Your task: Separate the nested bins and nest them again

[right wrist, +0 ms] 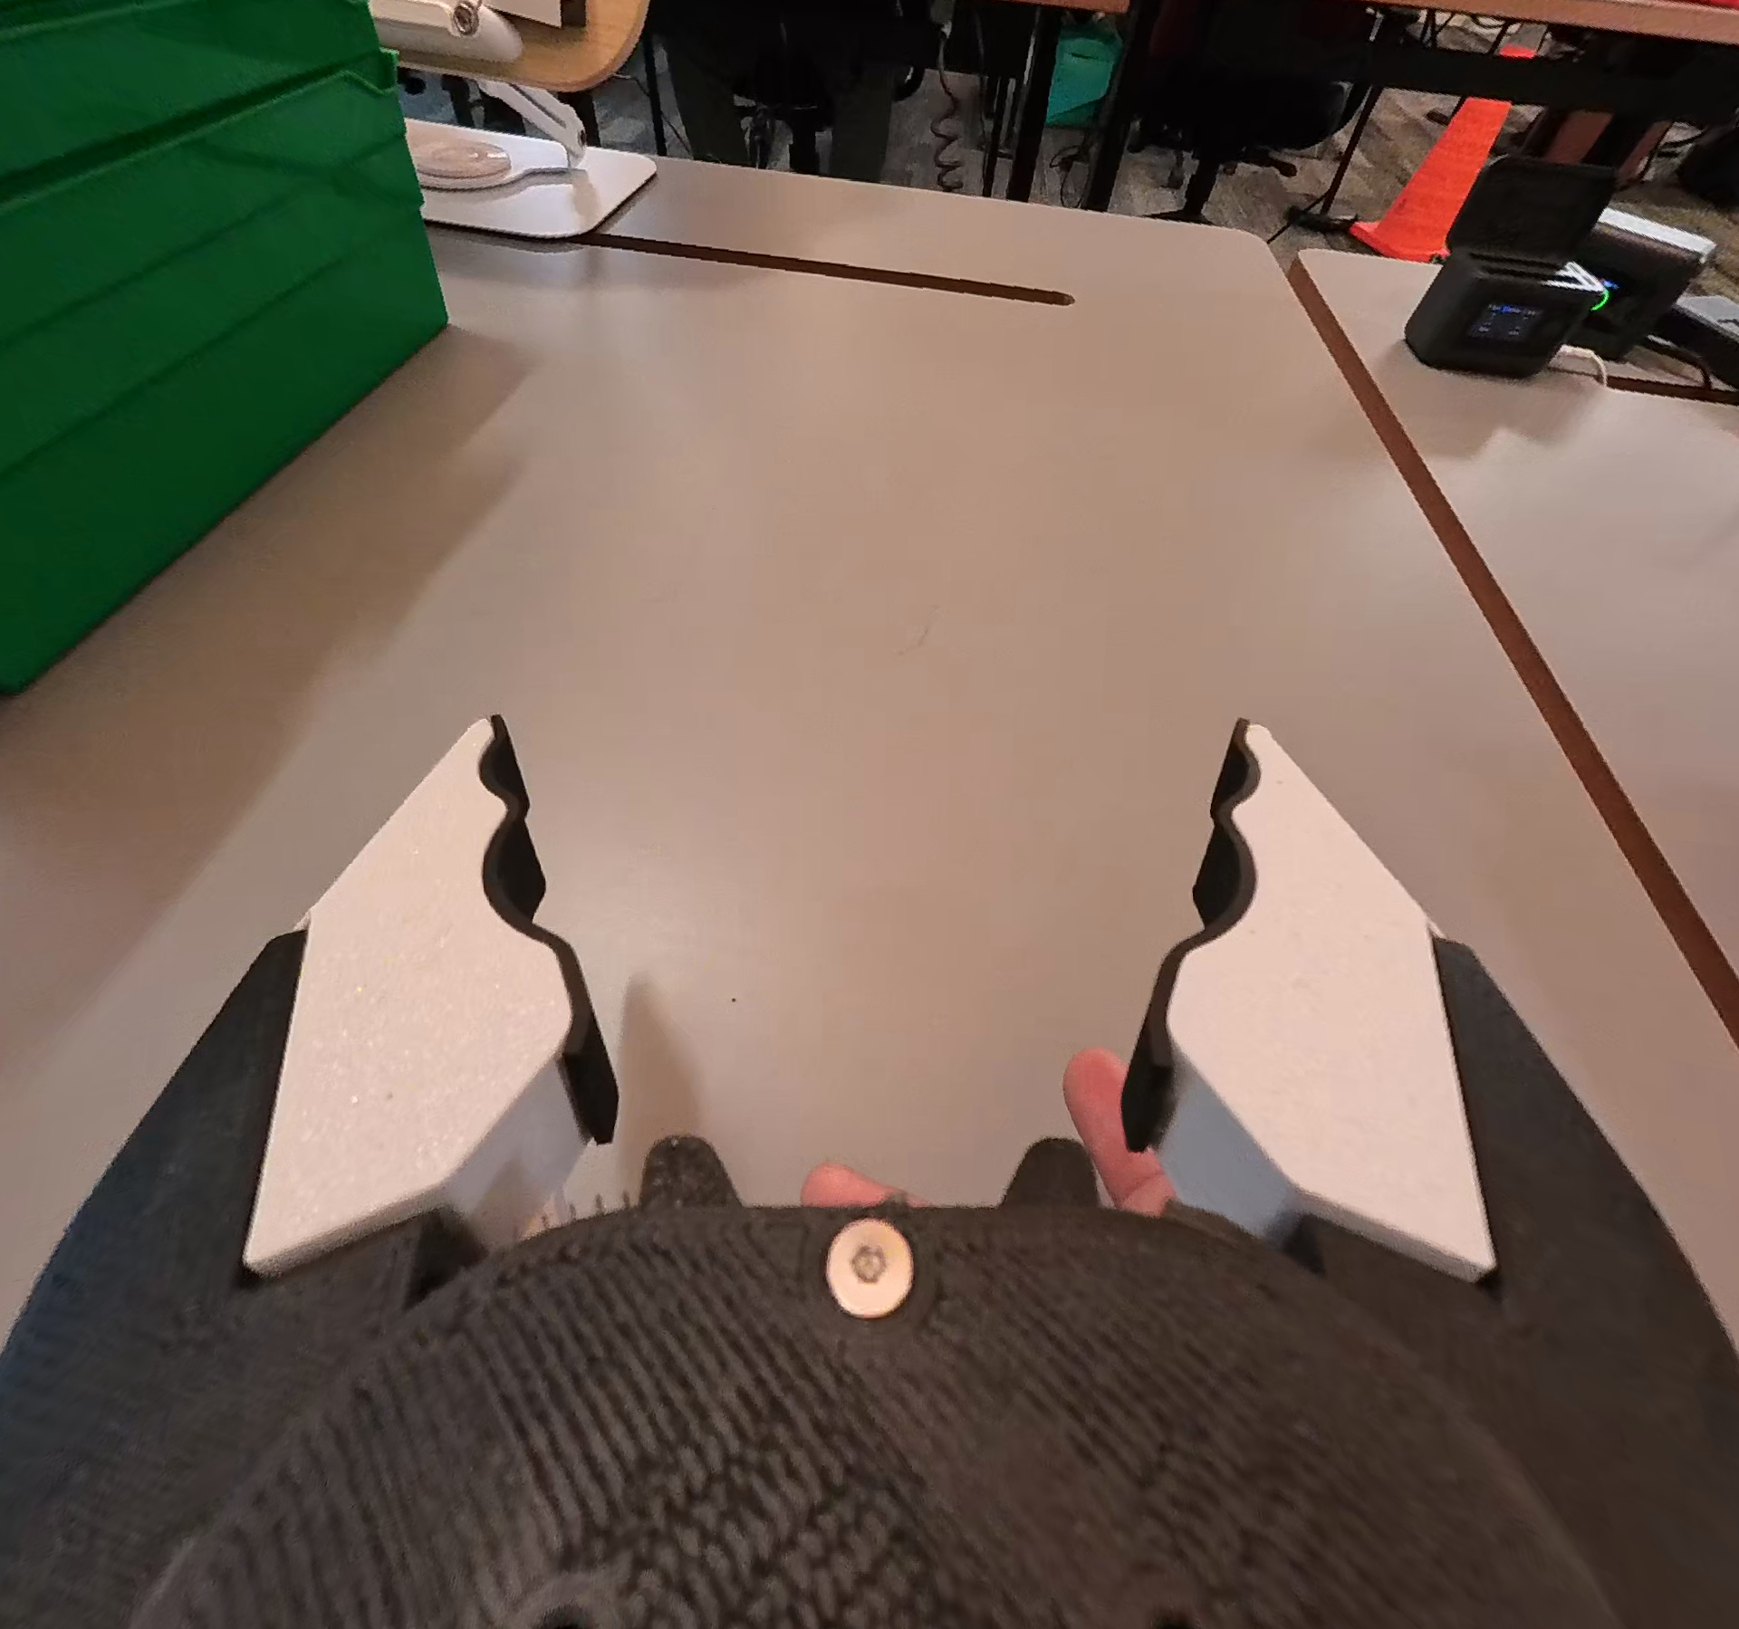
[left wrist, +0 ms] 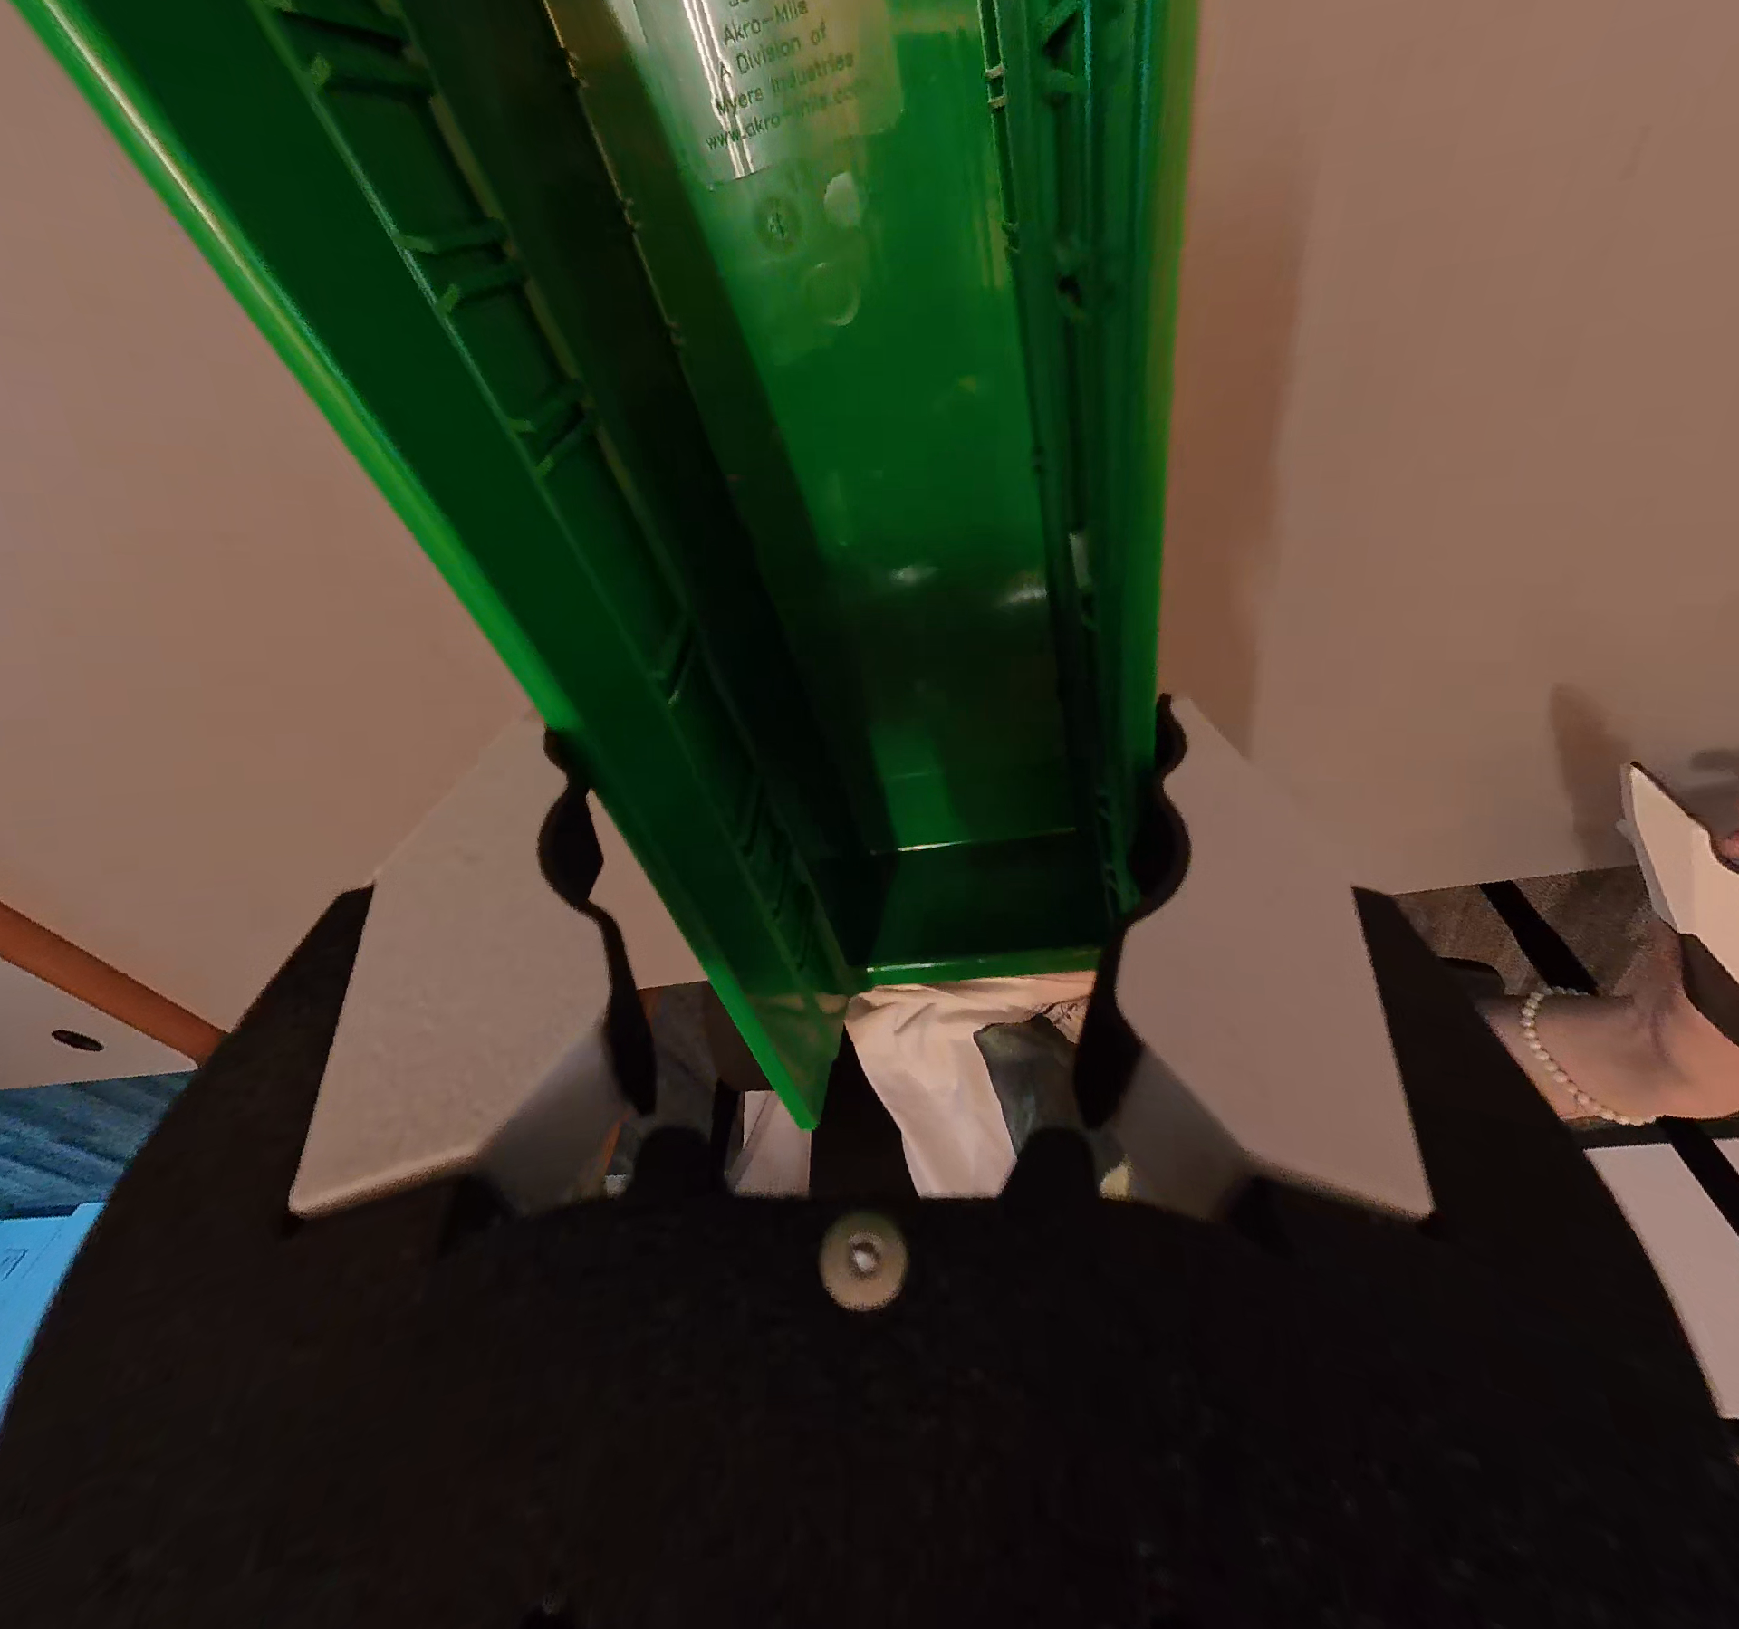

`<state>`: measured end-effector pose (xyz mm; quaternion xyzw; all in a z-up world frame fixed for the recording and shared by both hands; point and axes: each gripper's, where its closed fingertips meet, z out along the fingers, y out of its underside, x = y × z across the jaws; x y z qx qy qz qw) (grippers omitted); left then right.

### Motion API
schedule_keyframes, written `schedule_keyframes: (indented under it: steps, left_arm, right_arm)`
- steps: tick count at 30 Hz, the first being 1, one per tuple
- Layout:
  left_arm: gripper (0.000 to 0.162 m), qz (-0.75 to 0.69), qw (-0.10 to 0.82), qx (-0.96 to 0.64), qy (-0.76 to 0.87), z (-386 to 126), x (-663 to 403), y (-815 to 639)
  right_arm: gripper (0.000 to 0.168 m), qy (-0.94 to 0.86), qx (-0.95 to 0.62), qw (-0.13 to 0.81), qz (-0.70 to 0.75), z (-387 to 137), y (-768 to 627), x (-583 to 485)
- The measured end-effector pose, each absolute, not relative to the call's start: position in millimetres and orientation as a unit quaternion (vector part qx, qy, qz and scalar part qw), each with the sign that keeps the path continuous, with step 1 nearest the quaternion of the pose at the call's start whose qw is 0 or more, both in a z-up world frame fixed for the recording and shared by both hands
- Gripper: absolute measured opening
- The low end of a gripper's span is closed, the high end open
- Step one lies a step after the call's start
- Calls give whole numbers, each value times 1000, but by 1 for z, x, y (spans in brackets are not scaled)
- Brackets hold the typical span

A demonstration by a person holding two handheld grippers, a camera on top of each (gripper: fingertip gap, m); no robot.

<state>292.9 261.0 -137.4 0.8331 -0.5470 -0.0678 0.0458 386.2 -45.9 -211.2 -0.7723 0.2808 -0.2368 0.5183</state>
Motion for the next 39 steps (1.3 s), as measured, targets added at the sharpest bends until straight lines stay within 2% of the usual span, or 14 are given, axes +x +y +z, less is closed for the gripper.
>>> schedule_keyframes:
  steps: [10, 20, 26, 35, 39]
  left_arm:
    - [115, -75, 70, 829, -550, -135, 290, 260]
    - [106, -89, 82, 824, -554, -121, 287, 260]
    - [103, -81, 59, 823, -559, -84, 294, 263]
    - [103, -39, 15, 832, -554, 3, 291, 295]
    - [103, -38, -14, 851, -524, 21, 268, 335]
  right_arm:
    - [141, 281, -779, 510, -233, -218, -45, 387]
    - [141, 273, -787, 503, -232, -223, -41, 385]
    - [141, 276, -786, 503, -231, -223, -42, 386]
    - [141, 271, -786, 504, -232, -222, -41, 384]
    - [141, 277, -784, 508, -226, -222, -41, 385]
